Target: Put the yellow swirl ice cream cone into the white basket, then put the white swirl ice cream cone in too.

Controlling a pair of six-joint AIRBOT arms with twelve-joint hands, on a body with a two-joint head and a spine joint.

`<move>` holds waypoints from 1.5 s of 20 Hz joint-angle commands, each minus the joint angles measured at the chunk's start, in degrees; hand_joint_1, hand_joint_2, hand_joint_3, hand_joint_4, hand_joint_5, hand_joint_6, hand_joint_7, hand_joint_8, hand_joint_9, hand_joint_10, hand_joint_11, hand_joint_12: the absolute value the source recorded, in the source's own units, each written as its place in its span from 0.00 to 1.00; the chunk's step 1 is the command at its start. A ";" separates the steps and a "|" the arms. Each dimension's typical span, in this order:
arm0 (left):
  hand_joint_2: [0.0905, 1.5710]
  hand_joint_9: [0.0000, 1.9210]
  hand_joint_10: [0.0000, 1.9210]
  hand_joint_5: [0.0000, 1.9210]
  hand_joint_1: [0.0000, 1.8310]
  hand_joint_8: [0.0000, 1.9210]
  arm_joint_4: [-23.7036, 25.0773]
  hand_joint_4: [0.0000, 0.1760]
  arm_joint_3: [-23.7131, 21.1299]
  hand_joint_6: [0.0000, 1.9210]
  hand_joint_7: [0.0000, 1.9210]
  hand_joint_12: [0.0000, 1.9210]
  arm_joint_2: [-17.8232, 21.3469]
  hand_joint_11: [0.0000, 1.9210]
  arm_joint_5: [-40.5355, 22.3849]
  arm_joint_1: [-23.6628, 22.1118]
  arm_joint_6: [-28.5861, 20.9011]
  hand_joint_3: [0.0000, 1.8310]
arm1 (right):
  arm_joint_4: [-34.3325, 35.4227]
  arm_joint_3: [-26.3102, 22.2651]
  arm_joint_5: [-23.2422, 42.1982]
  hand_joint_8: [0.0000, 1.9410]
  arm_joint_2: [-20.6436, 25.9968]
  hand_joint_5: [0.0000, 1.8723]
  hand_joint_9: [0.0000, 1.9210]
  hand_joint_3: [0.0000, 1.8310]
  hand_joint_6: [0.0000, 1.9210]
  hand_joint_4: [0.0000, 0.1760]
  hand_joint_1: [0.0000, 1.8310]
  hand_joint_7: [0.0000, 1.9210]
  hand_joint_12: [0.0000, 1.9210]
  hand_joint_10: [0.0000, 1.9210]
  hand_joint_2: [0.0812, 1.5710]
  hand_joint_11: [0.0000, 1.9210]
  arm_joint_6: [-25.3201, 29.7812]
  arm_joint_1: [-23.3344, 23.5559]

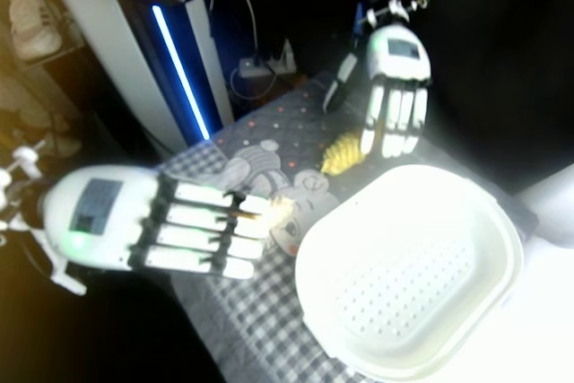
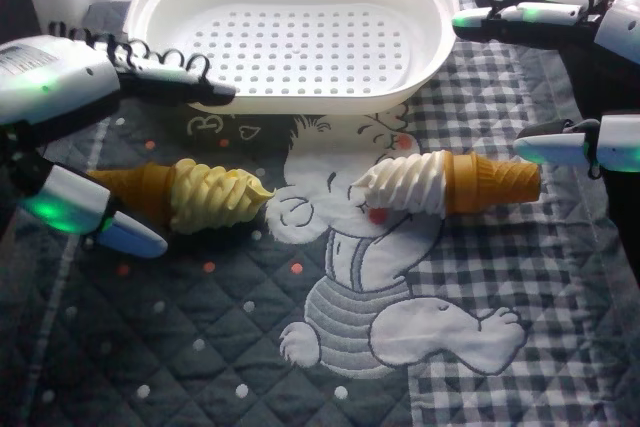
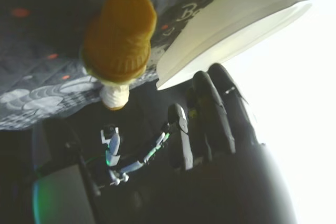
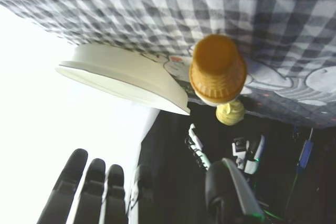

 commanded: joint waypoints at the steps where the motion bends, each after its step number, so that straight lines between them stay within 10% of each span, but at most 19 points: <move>1: 0.43 0.33 0.00 0.22 0.46 0.00 -0.86 0.68 0.30 0.00 0.27 0.48 -0.64 0.17 -4.85 -0.54 0.00 0.00 | 2.18 0.27 6.37 0.00 -0.01 0.14 0.11 0.00 0.00 0.38 0.42 0.10 0.21 0.00 0.71 0.09 -0.04 0.65; 2: 0.43 0.34 0.00 0.23 0.46 0.00 -1.53 0.70 0.74 0.00 0.27 0.51 -1.27 0.16 -4.67 -0.26 0.00 0.00 | 2.18 0.27 6.37 0.00 -0.02 0.14 0.11 0.00 0.00 0.37 0.43 0.10 0.21 0.00 0.70 0.09 -0.04 0.65; 4: 0.43 0.39 0.01 0.26 0.47 0.00 -3.23 0.37 1.42 0.00 0.32 0.54 -2.31 0.21 -4.87 0.64 0.00 0.00 | 2.18 0.28 6.37 0.00 -0.03 0.14 0.11 0.00 0.00 0.39 0.45 0.10 0.20 0.00 0.70 0.08 -0.04 0.65; 8: 0.43 0.44 0.02 0.30 0.48 0.01 -4.62 0.10 2.77 0.00 0.36 0.60 -3.89 0.23 -3.95 1.37 -0.01 0.00 | 2.18 0.33 6.37 0.00 -0.05 0.14 0.10 0.00 0.00 0.42 0.42 0.09 0.21 0.00 0.71 0.07 -0.04 0.65; 14: 0.43 0.44 0.01 0.32 0.52 0.00 -6.91 0.03 5.99 0.00 0.37 0.52 -8.01 0.25 -2.12 2.16 -0.01 0.00 | 2.17 0.46 6.37 0.00 -0.12 0.15 0.10 0.00 0.00 0.40 0.42 0.10 0.21 0.00 0.71 0.07 -0.04 0.65; 17: 0.45 0.42 0.00 0.30 0.49 0.00 -7.49 0.06 6.83 0.00 0.37 0.52 -9.27 0.24 -1.39 2.55 -0.01 0.00 | 2.17 0.58 6.37 0.00 -0.27 0.16 0.11 0.00 0.00 0.24 0.43 0.11 0.22 0.00 0.70 0.07 -0.04 0.65; 22: 0.47 0.49 0.03 0.38 0.53 0.01 -7.55 0.00 6.58 0.00 0.45 0.65 -10.09 0.23 -2.46 2.54 -0.02 0.00 | 2.16 0.70 6.37 0.00 -0.38 0.17 0.11 0.00 0.00 0.23 0.45 0.11 0.23 0.00 0.70 0.07 -0.03 0.64; 25: 0.52 0.37 0.55 0.49 0.56 0.03 -4.92 0.00 5.83 0.01 0.56 0.84 -9.67 0.21 -2.85 2.36 -1.87 0.00 | 2.16 0.71 6.37 0.00 -0.41 0.16 0.10 0.00 0.00 0.25 0.47 0.11 0.23 0.00 0.70 0.07 -0.03 0.64; 26: 0.55 0.36 0.67 0.52 0.57 0.13 -3.51 0.00 5.76 0.00 0.55 0.88 -9.45 0.24 -2.71 2.31 -3.23 0.00 | 2.15 0.71 6.37 0.00 -0.42 0.16 0.10 0.00 0.00 0.26 0.47 0.11 0.23 0.00 0.70 0.06 -0.03 0.64; 27: 0.62 0.39 0.72 0.59 0.61 0.28 -1.30 0.00 5.81 0.27 0.54 0.88 -9.09 0.29 -2.57 2.20 -6.04 0.00 | 2.14 0.71 6.37 0.00 -0.42 0.16 0.10 0.00 0.00 0.27 0.47 0.10 0.23 0.00 0.70 0.06 -0.03 0.64; 28: 0.63 0.39 0.82 0.60 0.64 0.51 1.99 0.00 5.89 0.33 0.51 0.94 -8.47 0.32 -2.57 1.86 -9.96 0.00 | 2.13 0.73 6.36 0.00 -0.42 0.16 0.10 0.00 0.00 0.26 0.46 0.10 0.26 0.00 0.70 0.05 -0.03 0.64; 30: 0.62 0.41 0.90 0.65 0.65 0.70 6.90 0.00 5.47 0.26 0.48 0.97 -6.75 0.35 -2.69 0.23 -13.93 0.00 | 2.13 0.74 6.30 0.00 -0.43 0.16 0.11 0.00 0.00 0.24 0.46 0.10 0.31 0.00 0.70 0.03 -0.03 0.64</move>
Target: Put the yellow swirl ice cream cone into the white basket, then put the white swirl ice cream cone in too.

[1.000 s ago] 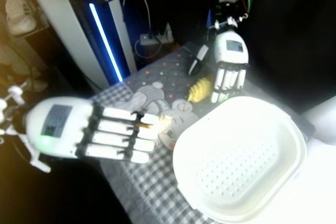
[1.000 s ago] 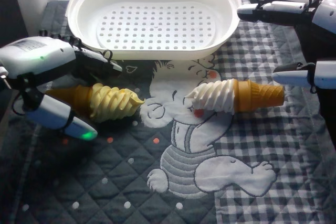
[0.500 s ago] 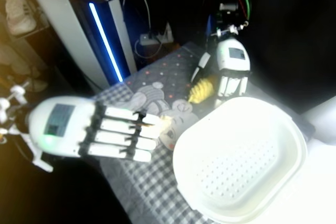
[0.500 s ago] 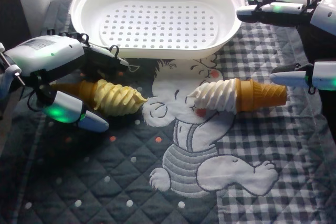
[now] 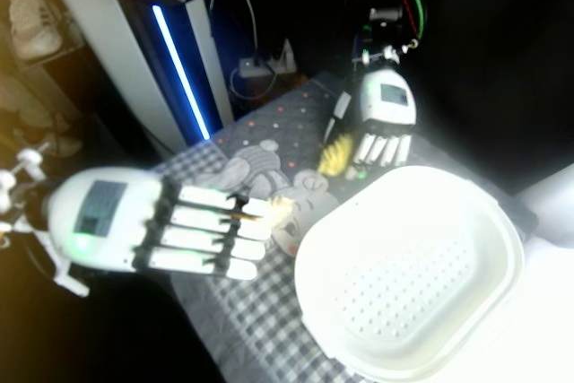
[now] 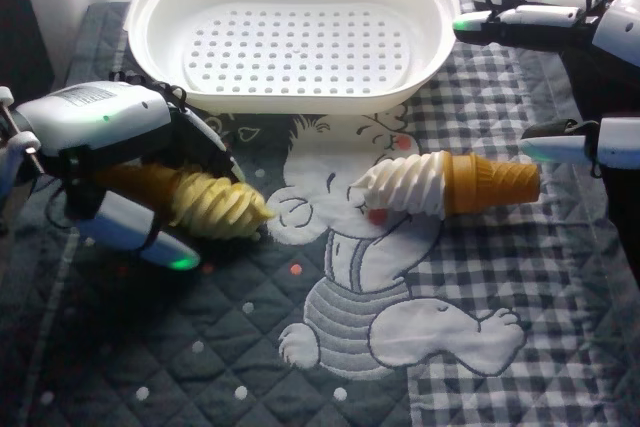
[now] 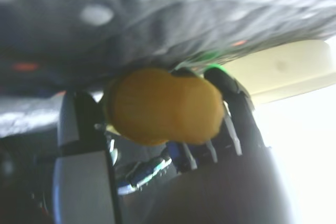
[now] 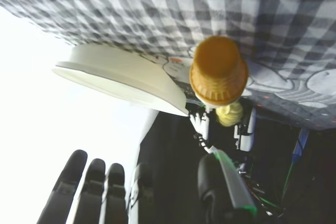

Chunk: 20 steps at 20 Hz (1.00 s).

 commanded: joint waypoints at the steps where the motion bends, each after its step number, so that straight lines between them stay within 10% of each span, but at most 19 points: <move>1: 0.61 0.42 0.91 0.68 0.66 0.73 0.54 0.00 -0.42 0.21 0.48 0.98 0.84 0.38 -5.80 -1.50 -0.78 0.00 | 2.35 0.21 6.26 0.00 0.02 0.16 0.11 0.00 0.00 0.24 0.47 0.11 0.31 0.00 0.70 0.03 -0.03 0.64; 9: 0.63 0.50 0.74 0.62 0.65 0.51 11.68 0.00 -0.50 0.33 0.55 0.95 7.85 0.43 -9.29 -15.67 -8.24 0.00 | 2.14 0.52 5.20 0.00 -0.61 0.17 0.12 0.00 0.00 0.09 0.49 0.12 0.33 0.00 0.71 0.04 -0.03 0.64; 13: 0.60 0.56 0.55 0.70 0.66 0.29 5.89 0.00 8.52 0.17 0.65 0.82 0.32 0.46 -3.89 -23.02 -4.01 0.00 | 2.08 1.33 5.12 0.00 -1.72 0.19 0.13 0.00 0.01 0.03 0.49 0.13 0.33 0.01 0.70 0.03 -0.02 0.64; 16: 0.60 0.66 0.15 0.66 0.70 0.11 1.93 0.00 17.57 0.21 0.76 0.61 -7.52 0.42 2.29 -23.37 -3.69 0.00 | 1.80 1.92 5.12 0.00 -2.36 0.20 0.15 0.00 0.00 0.00 0.46 0.14 0.33 0.01 0.70 0.06 -0.01 0.65; 17: 0.61 0.68 0.17 0.68 0.70 0.27 1.36 0.00 20.47 0.15 0.69 0.67 -10.11 0.45 4.96 -23.34 -3.69 0.00 | 1.77 2.02 5.13 0.00 -2.44 0.20 0.13 0.00 0.00 0.00 0.47 0.13 0.32 0.00 0.70 0.04 -0.01 0.65; 20: 0.62 0.55 0.56 0.65 0.66 0.22 -0.73 0.00 29.40 0.25 0.63 0.80 -17.72 0.48 12.50 -22.31 -3.78 0.00 | 1.33 2.67 5.13 0.00 -3.28 0.19 0.14 0.00 0.00 0.00 0.48 0.13 0.33 0.01 0.71 0.06 -0.01 0.66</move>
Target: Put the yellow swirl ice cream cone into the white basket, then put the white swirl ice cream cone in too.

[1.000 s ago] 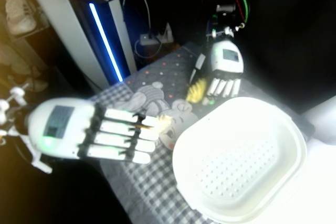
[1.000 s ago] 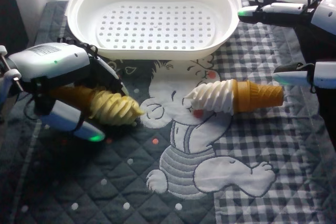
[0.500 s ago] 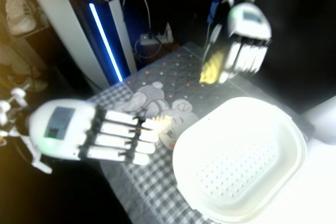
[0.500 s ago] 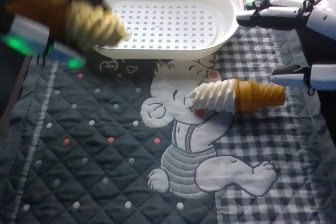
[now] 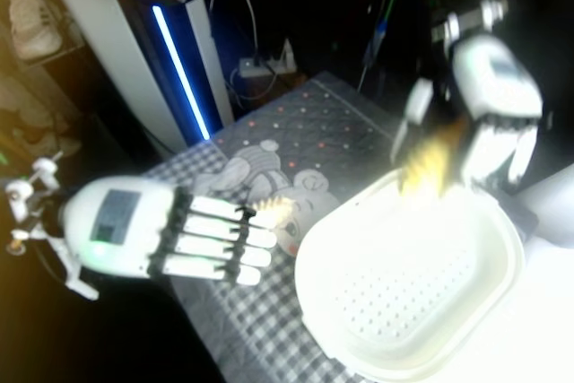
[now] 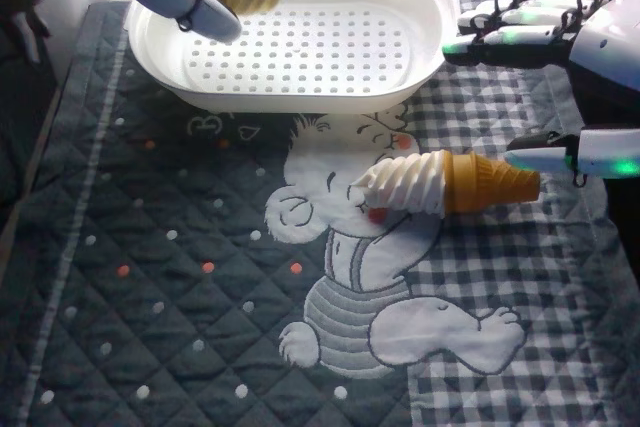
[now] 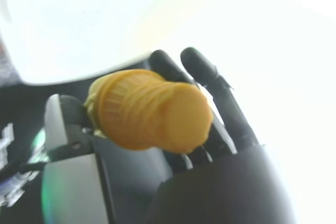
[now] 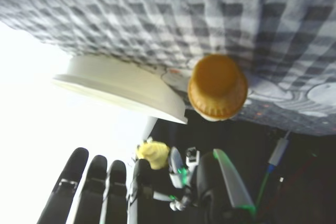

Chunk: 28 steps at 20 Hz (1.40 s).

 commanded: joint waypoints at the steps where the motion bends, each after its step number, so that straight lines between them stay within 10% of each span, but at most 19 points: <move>1: 0.62 0.53 0.49 0.63 0.65 0.19 -0.74 0.00 1.05 0.29 0.62 0.74 -0.74 0.44 -3.36 -0.46 -0.42 0.00 | 2.15 0.41 6.42 0.00 -0.24 0.18 0.14 0.00 0.00 0.21 0.46 0.13 0.33 0.01 0.71 0.06 0.02 0.64; 3: 0.58 0.49 0.20 0.48 0.51 0.03 -0.48 0.00 2.23 0.02 0.53 0.58 -1.85 0.35 -2.21 -0.48 -0.39 0.00 | 1.96 0.45 6.42 0.00 -0.32 0.17 0.16 0.00 0.00 0.34 0.47 0.13 0.34 0.01 0.70 0.08 0.02 0.79; 5: 0.55 0.44 0.11 0.38 0.46 0.01 0.14 0.00 1.91 0.00 0.45 0.56 -1.68 0.28 -2.26 -0.62 -0.38 0.00 | 1.92 0.44 6.43 0.00 -0.37 0.17 0.16 0.00 0.00 0.26 0.46 0.13 0.34 0.01 0.71 0.09 0.03 0.87; 6: 0.51 0.35 0.03 0.24 0.44 0.00 0.32 0.53 1.36 0.00 0.30 0.62 -1.27 0.15 -2.65 -0.61 -0.22 0.00 | 1.92 0.42 6.43 0.00 -0.42 0.16 0.17 0.00 0.00 0.33 0.43 0.13 0.34 0.01 0.71 0.10 0.13 0.87; 8: 0.51 0.30 0.00 0.20 0.43 0.00 0.14 0.67 -1.49 0.00 0.26 0.53 0.89 0.11 -4.95 0.05 -0.09 0.00 | 1.21 0.40 6.49 0.00 -0.42 0.16 0.14 0.00 0.00 0.35 0.40 0.12 0.33 0.00 0.71 0.07 2.11 0.87; 10: 0.52 0.29 0.00 0.19 0.41 0.00 -0.12 0.65 -5.60 0.00 0.24 0.46 4.05 0.13 -8.88 0.90 -0.10 0.00 | 0.26 0.34 7.97 0.00 -0.40 0.15 0.15 0.00 0.00 0.42 0.40 0.11 0.33 0.00 0.71 0.08 4.82 0.87; 13: 0.53 0.22 0.00 0.19 0.41 0.00 -0.13 0.55 -12.78 0.00 0.20 0.34 9.70 0.11 -17.36 1.97 -0.10 0.00 | -0.25 -0.15 10.72 0.00 -0.31 0.16 0.12 0.00 0.00 0.28 0.42 0.11 0.32 0.00 0.69 0.03 6.70 0.87; 18: 0.54 0.16 0.00 0.15 0.39 0.00 -1.68 0.80 -25.61 0.00 0.15 0.42 21.24 0.00 -32.90 7.26 0.81 0.00 | -1.26 -0.79 12.34 0.00 -0.83 0.12 0.18 0.00 0.00 0.87 0.39 0.12 0.47 0.01 0.62 0.08 8.07 1.02; 19: 0.54 0.16 0.00 0.15 0.43 0.00 -3.41 0.52 -27.92 0.00 0.17 0.51 23.30 0.00 -35.97 9.05 1.84 0.00 | -1.42 -0.68 11.98 0.00 -1.30 0.12 0.18 0.00 0.00 0.93 0.40 0.14 0.49 0.00 0.59 0.04 8.06 1.02; 23: 0.53 0.15 0.00 0.17 0.46 0.00 -9.98 0.52 -34.40 0.00 0.15 0.54 29.56 0.00 -47.67 17.13 4.10 0.00 | -2.62 -0.19 9.61 0.00 -3.37 0.13 0.19 0.00 0.00 0.67 0.45 0.15 0.56 0.00 0.59 0.00 8.06 1.03; 25: 0.55 0.17 0.01 0.20 0.41 0.01 -11.52 0.11 -35.87 0.00 0.19 0.42 30.66 0.00 -50.47 19.47 4.39 0.00 | -3.35 0.20 7.94 0.00 -4.51 0.14 0.21 0.00 0.00 0.78 0.49 0.16 0.64 0.01 0.57 0.00 8.06 1.04; 28: 0.54 0.19 0.00 0.20 0.41 0.00 -13.78 0.18 -36.43 0.00 0.21 0.48 30.71 0.00 -52.54 22.25 4.43 0.00 | -4.17 1.26 5.31 0.00 -6.18 0.14 0.22 0.00 0.00 0.84 0.51 0.16 0.55 0.00 0.58 0.05 8.06 1.04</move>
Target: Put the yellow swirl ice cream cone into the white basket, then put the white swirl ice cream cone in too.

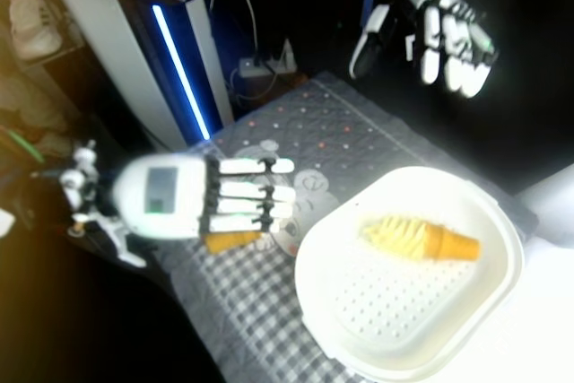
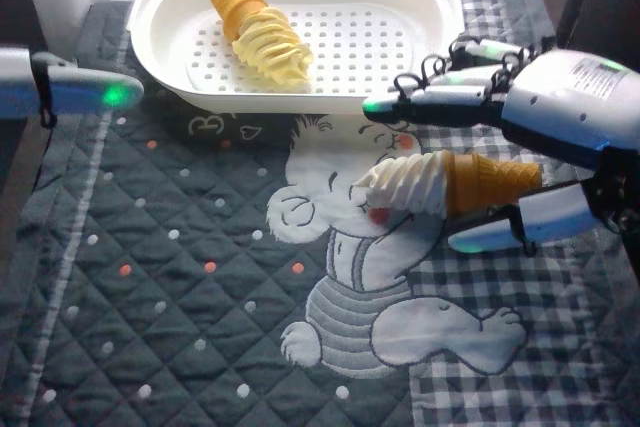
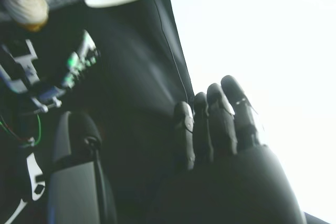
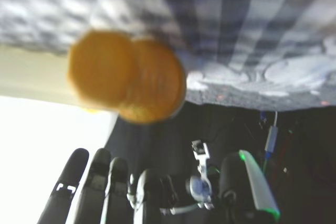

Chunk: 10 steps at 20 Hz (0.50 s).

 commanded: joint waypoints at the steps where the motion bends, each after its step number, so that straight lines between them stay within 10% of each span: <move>1: 0.54 0.19 0.00 0.20 0.41 0.00 -2.26 0.18 -0.08 0.00 0.21 0.48 0.02 0.00 -8.04 0.08 -0.12 0.00 | 1.75 0.40 4.72 0.00 -0.49 0.14 0.22 0.00 0.00 0.84 0.51 0.16 0.55 0.00 0.58 0.05 0.37 0.98; 5: 0.53 0.19 0.00 0.22 0.44 0.00 -3.77 0.00 -0.13 0.00 0.22 0.50 -0.19 0.00 -9.15 1.59 -0.41 0.00 | -0.22 1.73 1.90 0.01 -2.19 0.16 0.24 0.00 0.00 0.76 0.53 0.19 0.46 0.01 0.61 0.09 0.37 2.78; 10: 0.52 0.24 0.00 0.24 0.42 0.00 -4.40 0.00 -0.05 0.00 0.25 0.53 -0.72 0.04 -9.68 2.13 -0.55 0.00 | -3.51 3.39 -1.11 0.01 -4.20 0.27 0.42 0.00 0.00 0.15 0.61 0.33 0.58 0.04 0.58 0.25 0.37 5.47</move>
